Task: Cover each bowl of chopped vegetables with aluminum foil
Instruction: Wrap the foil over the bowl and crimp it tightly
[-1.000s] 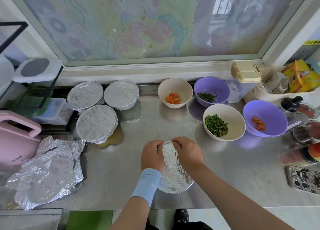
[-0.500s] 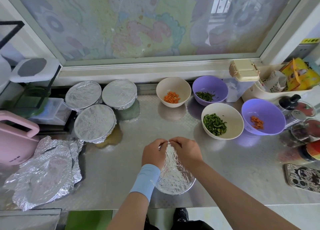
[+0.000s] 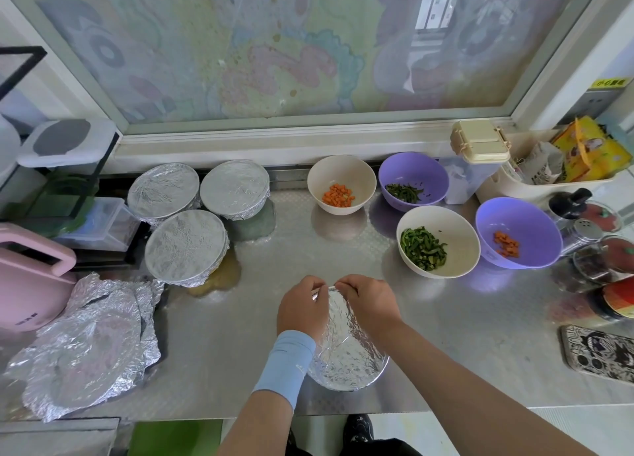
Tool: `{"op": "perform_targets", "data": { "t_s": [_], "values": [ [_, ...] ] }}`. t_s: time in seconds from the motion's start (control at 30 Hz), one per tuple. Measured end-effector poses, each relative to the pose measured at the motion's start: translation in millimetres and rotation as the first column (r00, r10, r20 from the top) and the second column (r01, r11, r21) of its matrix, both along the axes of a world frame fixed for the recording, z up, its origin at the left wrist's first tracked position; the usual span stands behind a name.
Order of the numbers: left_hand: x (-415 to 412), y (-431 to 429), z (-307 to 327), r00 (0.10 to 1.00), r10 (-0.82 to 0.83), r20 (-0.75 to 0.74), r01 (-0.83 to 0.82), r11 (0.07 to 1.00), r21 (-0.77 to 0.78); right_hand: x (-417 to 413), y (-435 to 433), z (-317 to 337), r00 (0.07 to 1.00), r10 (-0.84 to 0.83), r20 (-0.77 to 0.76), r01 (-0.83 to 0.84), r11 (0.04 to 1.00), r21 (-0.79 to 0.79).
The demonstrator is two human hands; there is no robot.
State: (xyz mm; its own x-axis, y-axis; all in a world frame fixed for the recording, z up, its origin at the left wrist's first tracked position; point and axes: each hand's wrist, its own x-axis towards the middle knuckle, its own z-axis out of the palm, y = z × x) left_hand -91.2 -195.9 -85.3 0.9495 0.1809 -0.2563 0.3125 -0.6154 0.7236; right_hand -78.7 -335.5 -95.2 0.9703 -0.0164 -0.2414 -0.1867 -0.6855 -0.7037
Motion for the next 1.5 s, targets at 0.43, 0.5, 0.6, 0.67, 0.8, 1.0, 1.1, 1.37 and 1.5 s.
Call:
{"op": "perform_targets", "data": {
  "t_s": [0.43,0.5,0.6,0.67,0.8,1.0,1.1,1.37,1.5],
  "values": [
    [-12.2,3.6,-6.8,0.998,0.057,0.02,-0.055,0.995,-0.088,0.4,-1.7,8.1,0.999,-0.025,-0.031,0.026,0.999,0.044],
    [-10.5,3.6,-4.2,0.999,0.001,0.032,0.001,0.999,-0.054,2.8,-1.6,7.3,0.999,-0.029,-0.032,0.03,0.999,0.024],
    [-11.6,5.1,-7.5,1.0,0.023,0.014,-0.022,0.996,-0.091,2.2,0.0,5.2,0.999,0.035,0.01,-0.035,0.999,-0.025],
    [-17.0,4.0,-8.7,0.998,0.059,0.028,-0.057,0.996,-0.062,-2.4,3.3,-1.8,0.969,0.137,0.204,-0.094,0.974,-0.207],
    [-25.7,1.5,-7.7,0.98,0.185,0.067,-0.183,0.983,-0.032,-23.2,14.6,-19.2,0.874,0.298,0.383,-0.12,0.897,-0.425],
    [-3.4,3.7,0.2,0.998,-0.009,0.062,0.013,0.998,-0.064,-29.3,19.5,-25.3,0.896,0.196,0.398,-0.087,0.957,-0.276],
    [-0.7,3.2,-4.5,0.999,-0.014,0.035,0.018,0.993,-0.116,-28.3,20.4,-25.3,0.909,0.166,0.381,-0.084,0.971,-0.223],
    [-15.2,-4.2,-6.1,0.984,0.176,0.023,-0.174,0.983,-0.061,-18.2,12.8,-14.4,0.907,0.249,0.341,-0.146,0.943,-0.299],
    [-9.0,-1.5,-4.1,0.994,0.107,0.013,-0.107,0.994,0.038,-21.1,13.1,-17.8,0.903,0.263,0.34,-0.159,0.939,-0.305]
  ]
}}
